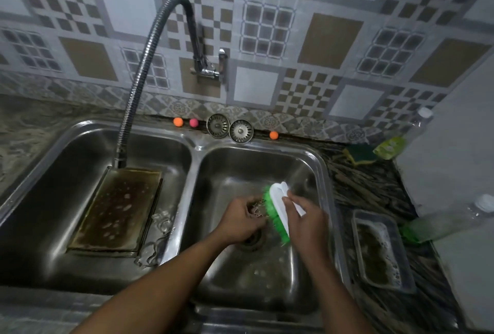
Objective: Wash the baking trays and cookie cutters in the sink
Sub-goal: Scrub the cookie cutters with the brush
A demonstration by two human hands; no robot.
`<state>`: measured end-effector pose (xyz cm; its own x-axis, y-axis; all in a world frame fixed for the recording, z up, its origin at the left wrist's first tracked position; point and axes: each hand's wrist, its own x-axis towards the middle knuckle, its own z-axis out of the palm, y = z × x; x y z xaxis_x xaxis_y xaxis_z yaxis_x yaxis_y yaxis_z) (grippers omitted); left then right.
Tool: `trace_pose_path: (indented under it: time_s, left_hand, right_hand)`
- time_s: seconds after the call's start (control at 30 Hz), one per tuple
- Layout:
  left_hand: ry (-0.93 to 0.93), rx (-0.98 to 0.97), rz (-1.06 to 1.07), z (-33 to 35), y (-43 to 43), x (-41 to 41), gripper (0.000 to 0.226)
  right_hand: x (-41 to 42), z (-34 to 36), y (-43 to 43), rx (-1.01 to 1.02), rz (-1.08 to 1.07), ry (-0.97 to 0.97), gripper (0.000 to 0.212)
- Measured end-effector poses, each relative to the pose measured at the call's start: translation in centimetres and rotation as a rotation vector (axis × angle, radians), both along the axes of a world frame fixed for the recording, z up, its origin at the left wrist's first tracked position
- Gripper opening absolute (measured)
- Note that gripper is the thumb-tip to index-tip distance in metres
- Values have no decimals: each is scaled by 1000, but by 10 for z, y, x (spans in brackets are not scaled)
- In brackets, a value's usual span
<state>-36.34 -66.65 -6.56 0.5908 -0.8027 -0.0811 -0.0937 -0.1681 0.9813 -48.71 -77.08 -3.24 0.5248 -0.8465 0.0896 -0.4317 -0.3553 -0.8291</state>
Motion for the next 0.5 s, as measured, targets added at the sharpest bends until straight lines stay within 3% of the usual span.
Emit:
trace_pose_path:
  time_s: [0.17,0.33,0.5]
  left_hand:
    - [53,-27,61,2,11,11,43]
    - [440,-145,204,0,12,15,40]
    - [817,-261,22,4,14,12,42]
  right_hand:
    - [11,4,9,29,45,-26,25]
    - [12,13,1,193,-4,-89,18]
    - [12,14,5,230,-34,-172,15]
